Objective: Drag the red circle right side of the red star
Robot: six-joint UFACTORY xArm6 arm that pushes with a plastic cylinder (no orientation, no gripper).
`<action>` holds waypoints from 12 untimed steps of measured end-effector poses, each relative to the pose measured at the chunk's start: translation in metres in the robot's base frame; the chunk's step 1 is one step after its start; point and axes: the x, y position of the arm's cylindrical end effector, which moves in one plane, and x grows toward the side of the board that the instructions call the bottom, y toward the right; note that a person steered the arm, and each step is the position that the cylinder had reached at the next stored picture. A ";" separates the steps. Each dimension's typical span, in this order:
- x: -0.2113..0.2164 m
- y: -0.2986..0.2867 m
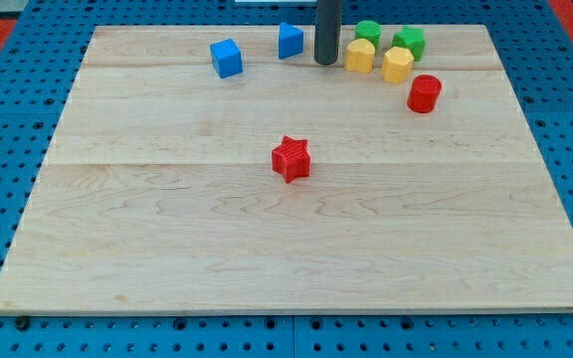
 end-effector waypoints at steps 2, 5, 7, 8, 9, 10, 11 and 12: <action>-0.003 0.000; 0.028 0.004; 0.040 0.022; 0.040 0.019; 0.040 0.016; 0.039 0.016; 0.014 -0.023; -0.007 -0.044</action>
